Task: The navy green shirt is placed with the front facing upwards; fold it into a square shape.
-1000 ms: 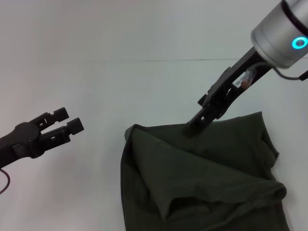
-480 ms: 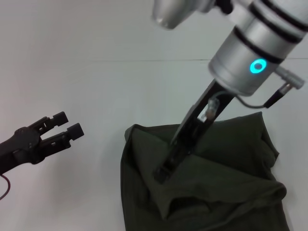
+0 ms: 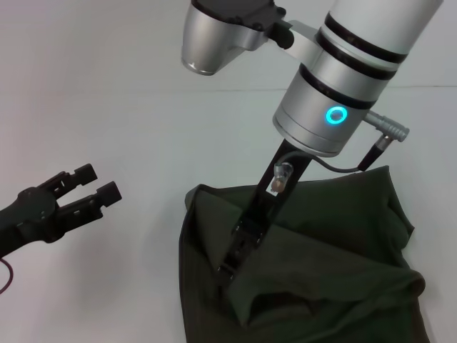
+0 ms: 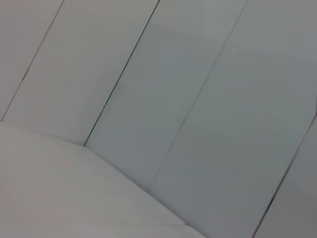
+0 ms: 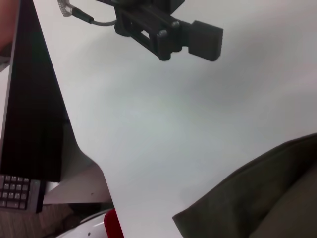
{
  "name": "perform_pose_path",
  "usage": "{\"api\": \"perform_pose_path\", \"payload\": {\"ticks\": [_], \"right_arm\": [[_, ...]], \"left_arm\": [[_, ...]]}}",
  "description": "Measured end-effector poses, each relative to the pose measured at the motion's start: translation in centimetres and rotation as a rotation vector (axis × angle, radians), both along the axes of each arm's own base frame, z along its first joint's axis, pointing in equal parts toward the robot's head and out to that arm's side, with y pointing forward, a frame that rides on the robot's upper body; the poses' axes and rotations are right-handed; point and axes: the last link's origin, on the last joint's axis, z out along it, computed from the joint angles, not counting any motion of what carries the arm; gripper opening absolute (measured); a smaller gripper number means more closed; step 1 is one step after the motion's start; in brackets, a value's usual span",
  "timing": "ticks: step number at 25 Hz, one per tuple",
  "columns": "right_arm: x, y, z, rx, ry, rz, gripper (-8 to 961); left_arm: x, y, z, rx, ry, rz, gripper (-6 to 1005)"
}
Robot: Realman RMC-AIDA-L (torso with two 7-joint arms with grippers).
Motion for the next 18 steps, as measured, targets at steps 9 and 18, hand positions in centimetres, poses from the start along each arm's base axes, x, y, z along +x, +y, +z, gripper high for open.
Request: {"api": "perform_pose_path", "payload": {"ticks": [9, 18], "right_arm": [[1.3, -0.8, -2.6, -0.07, -0.042, 0.023, 910], [0.5, -2.2, -3.7, -0.155, -0.015, 0.097, 908]], "left_arm": [[0.1, 0.1, -0.3, 0.008, 0.005, -0.007, 948], [0.1, 0.1, -0.5, 0.008, 0.002, -0.005, 947]]}}
